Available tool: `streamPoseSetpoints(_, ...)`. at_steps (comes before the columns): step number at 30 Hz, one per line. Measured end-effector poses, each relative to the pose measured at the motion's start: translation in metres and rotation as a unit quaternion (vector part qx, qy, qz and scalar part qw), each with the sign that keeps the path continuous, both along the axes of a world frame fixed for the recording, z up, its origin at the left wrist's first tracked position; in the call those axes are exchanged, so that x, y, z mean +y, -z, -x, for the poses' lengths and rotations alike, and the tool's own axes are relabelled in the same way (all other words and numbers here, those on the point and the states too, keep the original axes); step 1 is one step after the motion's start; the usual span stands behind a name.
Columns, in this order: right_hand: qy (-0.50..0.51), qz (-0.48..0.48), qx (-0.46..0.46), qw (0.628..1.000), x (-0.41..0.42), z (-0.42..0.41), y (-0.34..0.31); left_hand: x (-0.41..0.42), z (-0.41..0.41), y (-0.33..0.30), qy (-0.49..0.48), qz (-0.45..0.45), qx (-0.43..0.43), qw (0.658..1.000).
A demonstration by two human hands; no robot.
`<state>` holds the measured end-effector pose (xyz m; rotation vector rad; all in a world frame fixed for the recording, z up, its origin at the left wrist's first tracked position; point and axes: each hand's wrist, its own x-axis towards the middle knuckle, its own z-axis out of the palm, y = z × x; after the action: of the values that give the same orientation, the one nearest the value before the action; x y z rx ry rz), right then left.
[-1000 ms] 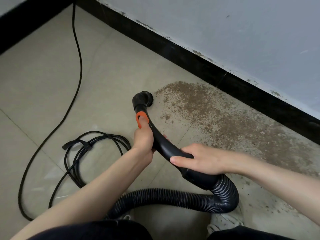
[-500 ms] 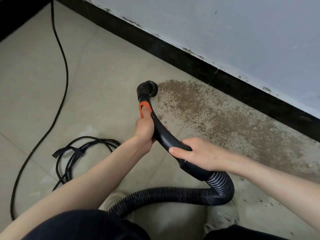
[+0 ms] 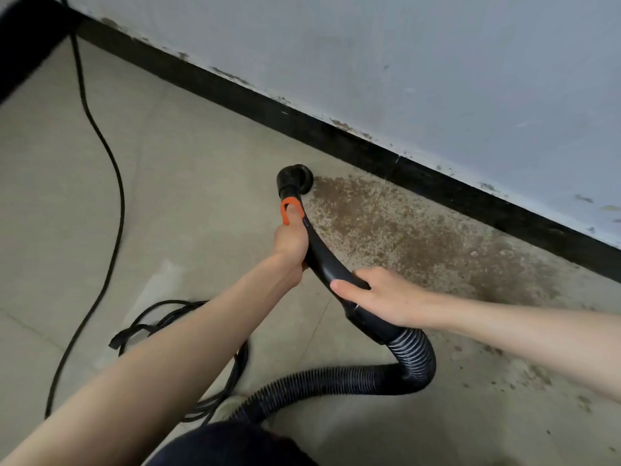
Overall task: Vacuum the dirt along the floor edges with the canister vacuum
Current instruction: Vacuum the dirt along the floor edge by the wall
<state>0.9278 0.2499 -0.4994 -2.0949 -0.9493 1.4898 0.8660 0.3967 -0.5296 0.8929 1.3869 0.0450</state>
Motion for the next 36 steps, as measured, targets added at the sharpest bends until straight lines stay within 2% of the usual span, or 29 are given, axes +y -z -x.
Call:
streamPoseSetpoints(7, 0.023, -0.039, 0.003, 0.999, -0.02, -0.012, 0.023, -0.017, -0.017, 0.016, -0.015, -0.045, -0.003, 0.999)
streamPoseSetpoints(12, 0.054, -0.069, -0.007, 0.996, -0.039, -0.018, 0.026, -0.043, -0.029, 0.008, -0.03, -0.039, -0.017, 0.999)
streamPoseSetpoints(18, 0.054, -0.067, -0.052, 0.995, -0.06, -0.022, 0.02, -0.073, -0.043, -0.002, -0.015, -0.039, -0.017, 0.999)
streamPoseSetpoints(26, 0.017, -0.021, -0.143, 0.989, -0.063, -0.032, 0.01, -0.094, -0.046, -0.003, -0.048, -0.026, -0.031, 0.998)
streamPoseSetpoints(30, 0.012, -0.001, -0.202, 0.979, -0.058, -0.028, 0.013, -0.095, -0.049, 0.009, -0.06, -0.076, -0.018, 0.995)
streamPoseSetpoints(32, 0.03, -0.008, -0.19, 0.981, -0.058, -0.026, 0.014, -0.093, -0.048, 0.012, -0.069, -0.074, -0.042, 0.994)
streamPoseSetpoints(36, 0.055, -0.081, -0.142, 0.985, -0.074, -0.017, 0.01, -0.084, -0.033, 0.014, -0.085, -0.057, -0.075, 0.992)
